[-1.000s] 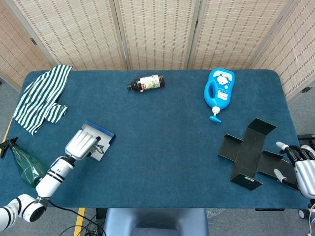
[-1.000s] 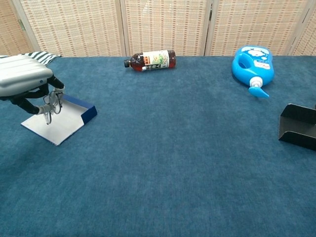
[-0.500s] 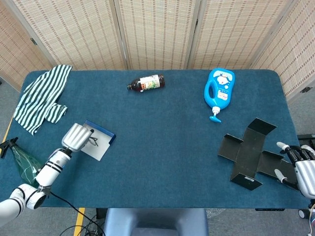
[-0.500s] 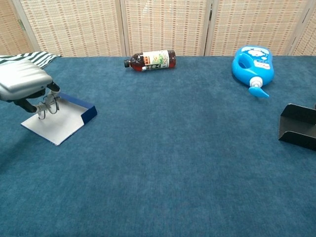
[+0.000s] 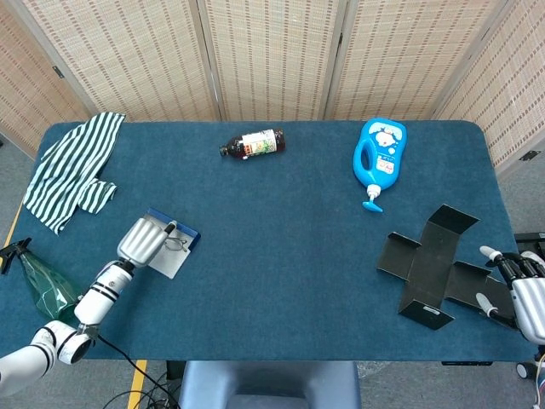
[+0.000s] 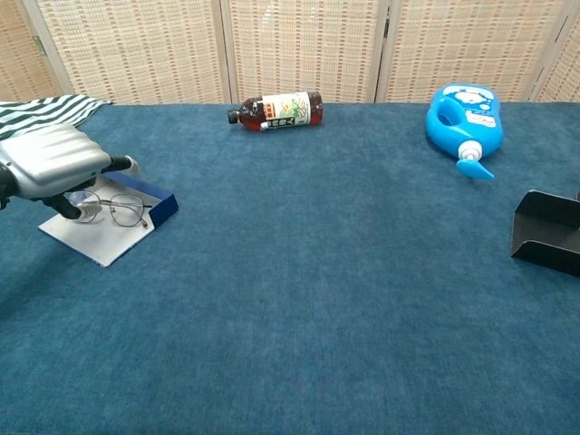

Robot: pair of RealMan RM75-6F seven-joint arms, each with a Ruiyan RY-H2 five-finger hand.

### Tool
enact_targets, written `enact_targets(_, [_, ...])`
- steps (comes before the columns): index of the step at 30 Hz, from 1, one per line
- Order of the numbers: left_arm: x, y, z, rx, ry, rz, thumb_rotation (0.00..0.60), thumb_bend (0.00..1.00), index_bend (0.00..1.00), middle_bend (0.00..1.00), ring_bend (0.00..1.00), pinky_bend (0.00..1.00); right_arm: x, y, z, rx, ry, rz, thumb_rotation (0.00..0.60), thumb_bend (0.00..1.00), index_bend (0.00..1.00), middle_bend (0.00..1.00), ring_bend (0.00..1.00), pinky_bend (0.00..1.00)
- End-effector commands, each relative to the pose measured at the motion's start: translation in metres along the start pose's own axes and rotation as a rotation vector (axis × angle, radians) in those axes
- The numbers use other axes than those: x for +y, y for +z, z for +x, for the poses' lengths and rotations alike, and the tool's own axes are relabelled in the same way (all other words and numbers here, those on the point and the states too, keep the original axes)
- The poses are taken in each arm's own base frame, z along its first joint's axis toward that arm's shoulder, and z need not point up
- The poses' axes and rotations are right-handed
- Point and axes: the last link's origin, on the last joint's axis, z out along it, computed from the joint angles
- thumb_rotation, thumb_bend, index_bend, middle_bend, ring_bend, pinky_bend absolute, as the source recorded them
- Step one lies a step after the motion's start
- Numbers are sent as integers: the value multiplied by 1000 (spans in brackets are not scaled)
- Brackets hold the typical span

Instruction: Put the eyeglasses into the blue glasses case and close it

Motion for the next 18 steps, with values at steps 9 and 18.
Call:
enact_targets(9, [-8, -8, -2, -28, -5, 66, 600, 322, 95, 958, 932, 998, 1, 0, 1, 4, 1, -1, 600, 265, 172, 362, 254, 243])
enact_targets(18, [-28, -22, -10, -114, -51, 146, 600, 322, 234, 956, 931, 998, 0, 1, 0, 0, 3, 5, 600, 264, 171, 362, 254, 251])
